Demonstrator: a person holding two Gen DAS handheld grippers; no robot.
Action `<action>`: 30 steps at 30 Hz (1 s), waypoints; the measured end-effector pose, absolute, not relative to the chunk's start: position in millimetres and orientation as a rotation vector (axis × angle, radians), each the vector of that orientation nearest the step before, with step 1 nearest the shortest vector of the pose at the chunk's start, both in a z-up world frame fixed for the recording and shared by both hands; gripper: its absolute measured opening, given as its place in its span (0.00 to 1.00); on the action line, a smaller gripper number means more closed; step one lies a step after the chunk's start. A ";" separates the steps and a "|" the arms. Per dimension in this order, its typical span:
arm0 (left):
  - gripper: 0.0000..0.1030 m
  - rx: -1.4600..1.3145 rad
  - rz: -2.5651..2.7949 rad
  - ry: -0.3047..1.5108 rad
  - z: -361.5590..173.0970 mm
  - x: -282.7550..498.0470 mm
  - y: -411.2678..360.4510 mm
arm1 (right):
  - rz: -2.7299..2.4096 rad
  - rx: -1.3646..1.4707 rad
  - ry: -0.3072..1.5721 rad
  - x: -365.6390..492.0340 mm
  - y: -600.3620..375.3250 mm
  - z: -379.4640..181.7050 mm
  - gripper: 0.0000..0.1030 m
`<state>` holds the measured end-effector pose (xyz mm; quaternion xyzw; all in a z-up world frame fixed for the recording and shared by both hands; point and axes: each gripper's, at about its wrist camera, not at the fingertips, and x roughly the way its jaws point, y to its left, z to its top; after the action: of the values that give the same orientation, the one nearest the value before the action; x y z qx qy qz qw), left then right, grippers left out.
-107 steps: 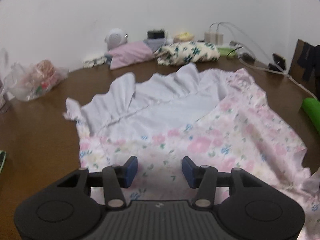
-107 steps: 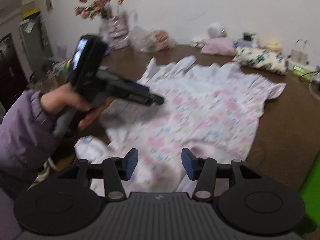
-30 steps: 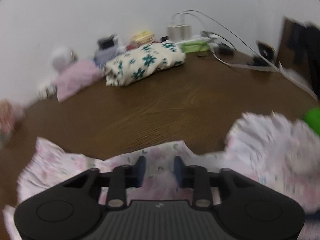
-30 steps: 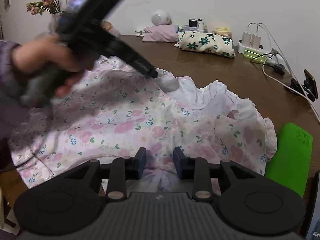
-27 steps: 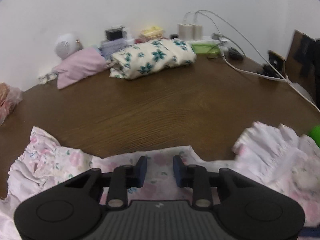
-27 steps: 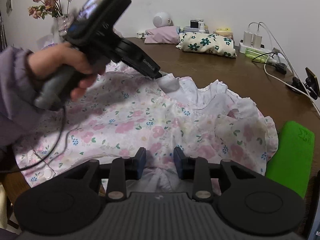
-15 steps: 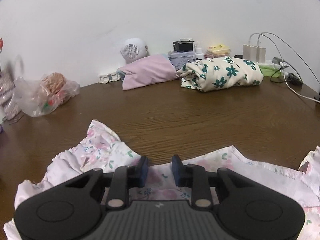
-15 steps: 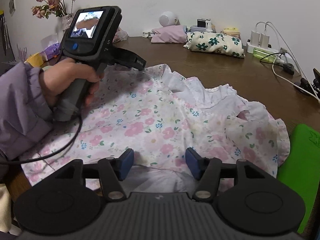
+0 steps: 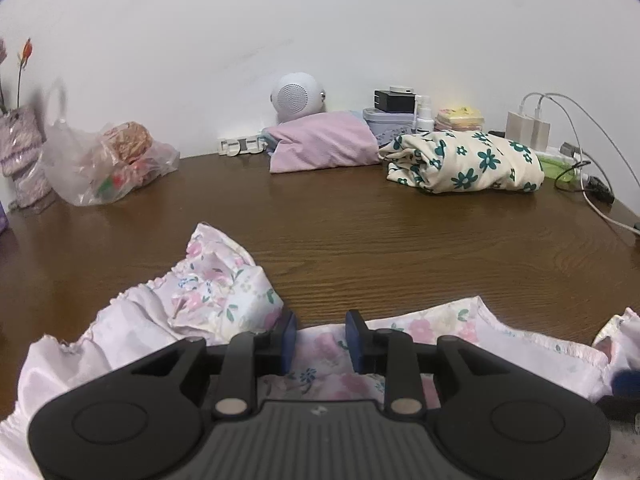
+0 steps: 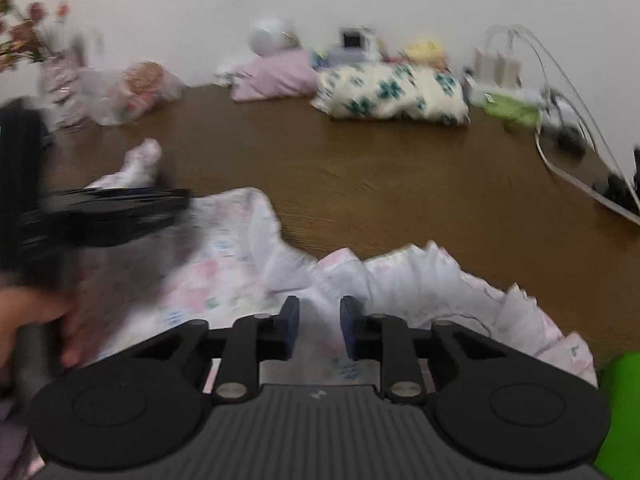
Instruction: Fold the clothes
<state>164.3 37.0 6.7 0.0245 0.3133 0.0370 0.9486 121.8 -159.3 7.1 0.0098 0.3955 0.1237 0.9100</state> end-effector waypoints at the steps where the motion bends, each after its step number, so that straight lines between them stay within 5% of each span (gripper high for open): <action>1: 0.26 0.046 0.074 0.638 6.9 164.1 38.4 | 0.235 0.042 0.820 125.7 -164.6 5.7 0.17; 4: 0.26 0.035 0.071 0.641 7.3 163.4 42.8 | 0.167 0.162 0.832 140.5 -187.5 3.6 0.07; 10: 0.26 -0.027 0.048 0.693 29.0 155.4 56.2 | 0.165 0.278 0.739 116.8 -211.1 27.3 0.11; 13: 0.28 -0.091 0.008 0.665 67.8 120.0 70.2 | 0.237 0.156 0.681 74.1 -200.6 49.8 0.23; 15: 0.52 -0.113 -0.050 0.611 86.4 81.8 78.9 | 0.307 0.077 0.678 46.1 -190.1 54.2 0.26; 17: 0.61 -0.101 -0.108 0.566 94.4 41.5 86.2 | 0.367 0.046 0.698 22.4 -179.9 48.2 0.26; 30: 0.50 -0.149 -0.122 0.653 24.6 -96.8 149.9 | 0.424 -0.066 0.795 -19.5 -161.1 2.8 0.25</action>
<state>-96.8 149.9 24.6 -0.0733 0.3200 -0.0597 0.9427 -19.5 -161.1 2.8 -0.0319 0.3842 0.2048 0.8997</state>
